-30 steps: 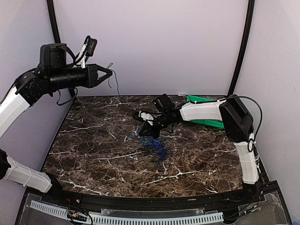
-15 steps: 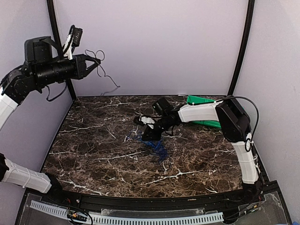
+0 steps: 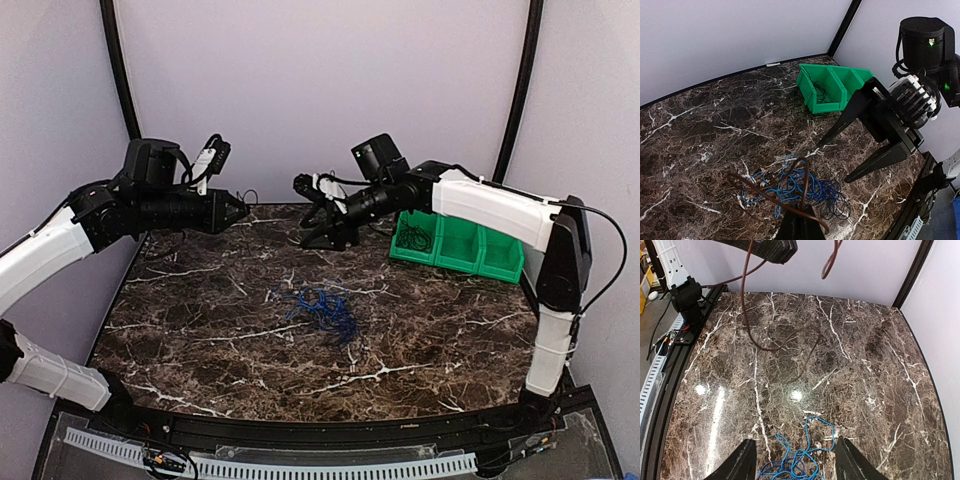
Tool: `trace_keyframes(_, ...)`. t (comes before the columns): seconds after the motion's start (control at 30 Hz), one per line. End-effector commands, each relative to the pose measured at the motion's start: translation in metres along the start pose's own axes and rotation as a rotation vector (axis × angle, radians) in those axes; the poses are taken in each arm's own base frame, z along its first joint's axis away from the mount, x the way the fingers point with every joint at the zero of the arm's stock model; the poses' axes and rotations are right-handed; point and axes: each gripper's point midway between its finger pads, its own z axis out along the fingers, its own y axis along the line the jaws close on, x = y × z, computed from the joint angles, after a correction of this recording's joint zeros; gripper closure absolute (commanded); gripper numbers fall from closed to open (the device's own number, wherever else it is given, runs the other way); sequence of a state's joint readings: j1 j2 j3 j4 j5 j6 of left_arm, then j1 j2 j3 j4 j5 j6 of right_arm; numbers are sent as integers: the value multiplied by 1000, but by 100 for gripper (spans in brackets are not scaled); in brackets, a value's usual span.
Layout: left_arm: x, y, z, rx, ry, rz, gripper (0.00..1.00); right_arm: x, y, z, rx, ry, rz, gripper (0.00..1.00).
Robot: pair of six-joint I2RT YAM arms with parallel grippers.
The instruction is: Untangle the cables
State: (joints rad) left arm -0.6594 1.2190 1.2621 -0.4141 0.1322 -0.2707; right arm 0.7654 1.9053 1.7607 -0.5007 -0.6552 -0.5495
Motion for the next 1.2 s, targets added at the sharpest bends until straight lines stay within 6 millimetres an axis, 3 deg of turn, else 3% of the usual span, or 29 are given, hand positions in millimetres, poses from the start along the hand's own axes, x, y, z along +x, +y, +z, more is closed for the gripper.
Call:
trace_keyframes(0.0,-3,-8,7,54,-34,-11,100,0,10,8,-53,13,24,44)
trace_keyframes(0.23,0,-14,14,101,-37,-44,100,-26,18,31,-104,-33,3,39)
trace_keyframes(0.4,1,-14,17,109,-34,-53,100,-37,19,47,-133,-53,10,41)
trace_keyframes(0.43,2,-14,18,109,-32,-53,100,-38,18,49,-134,-56,21,46)
trace_keyframes(0.53,5,-11,20,97,-24,-49,100,-42,13,48,-121,-61,37,86)
trace_keyframes(0.57,8,-9,21,90,-18,-46,100,-44,10,44,-107,-65,38,100)
trace_keyframes(0.73,26,0,28,57,20,-33,100,-50,-11,10,-33,-90,59,100)
trace_keyframes(0.97,69,22,41,-16,101,3,100,-59,-48,-60,115,-121,63,100)
trace_keyframes(1.17,91,28,51,-7,107,18,100,-41,-91,-114,245,-143,126,100)
